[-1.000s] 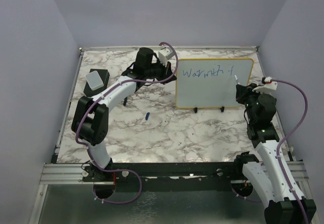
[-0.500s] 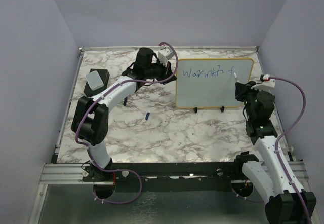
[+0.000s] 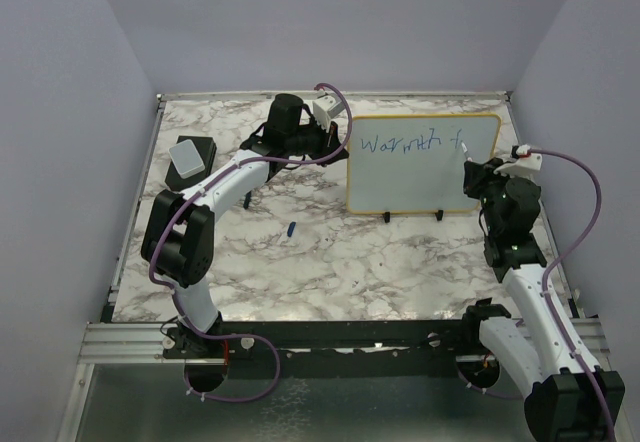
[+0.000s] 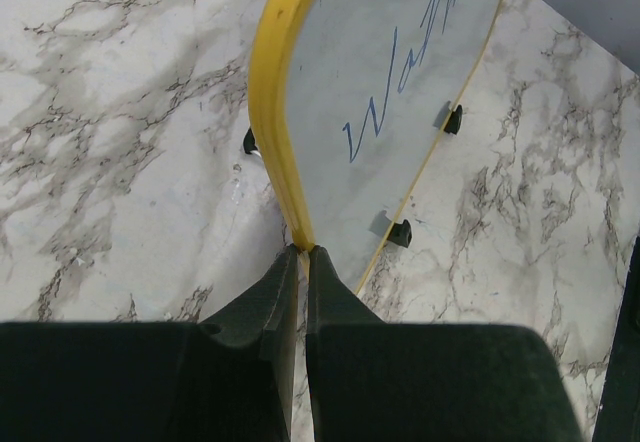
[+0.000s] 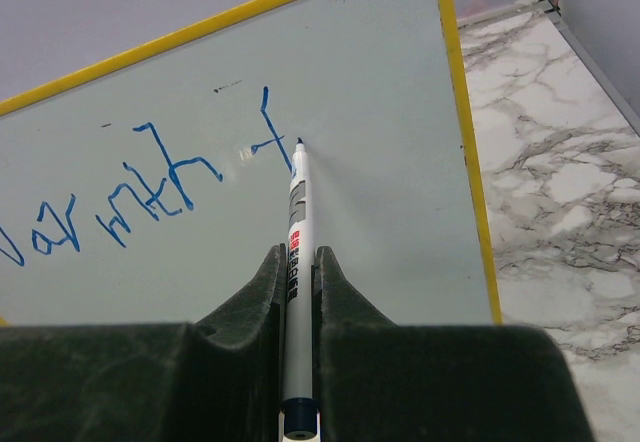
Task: Write a sentence on the whiteboard
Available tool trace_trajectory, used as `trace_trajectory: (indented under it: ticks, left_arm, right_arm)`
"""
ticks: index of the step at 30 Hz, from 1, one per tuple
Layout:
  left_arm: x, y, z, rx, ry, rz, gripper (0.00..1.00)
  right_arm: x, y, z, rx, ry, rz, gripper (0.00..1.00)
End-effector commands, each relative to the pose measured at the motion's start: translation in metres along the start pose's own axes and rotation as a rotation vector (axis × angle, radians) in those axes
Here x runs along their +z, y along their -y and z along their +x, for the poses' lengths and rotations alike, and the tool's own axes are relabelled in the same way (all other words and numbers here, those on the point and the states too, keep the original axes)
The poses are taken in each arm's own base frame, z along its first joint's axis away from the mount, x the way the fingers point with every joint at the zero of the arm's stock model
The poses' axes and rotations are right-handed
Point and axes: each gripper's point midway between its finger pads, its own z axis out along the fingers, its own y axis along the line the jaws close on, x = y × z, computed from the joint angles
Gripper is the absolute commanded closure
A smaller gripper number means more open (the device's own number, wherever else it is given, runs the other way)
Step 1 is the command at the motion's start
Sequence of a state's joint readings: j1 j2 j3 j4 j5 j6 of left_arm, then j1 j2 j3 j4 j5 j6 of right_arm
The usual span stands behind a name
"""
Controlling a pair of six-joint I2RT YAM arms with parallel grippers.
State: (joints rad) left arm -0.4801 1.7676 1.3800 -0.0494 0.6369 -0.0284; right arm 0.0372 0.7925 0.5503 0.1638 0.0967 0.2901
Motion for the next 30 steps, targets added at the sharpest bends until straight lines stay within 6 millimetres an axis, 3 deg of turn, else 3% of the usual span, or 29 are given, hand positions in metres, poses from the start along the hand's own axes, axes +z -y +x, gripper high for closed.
trace_trajectory:
  ticks: [1,16,30]
  left_arm:
    - [-0.005,0.007,0.002,0.005,-0.029,0.004,1.00]
    - [-0.007,0.007,0.000,0.008,-0.026,0.005,1.00]
    - [-0.006,0.007,0.002,0.005,-0.030,0.003,1.00]
  right_arm:
    - [0.001,0.008,0.002,-0.009,0.005,0.033,0.99]
    - [-0.005,0.010,0.014,-0.006,-0.041,0.035,0.99]
    - [-0.007,-0.003,-0.016,-0.014,0.034,-0.016,0.99]
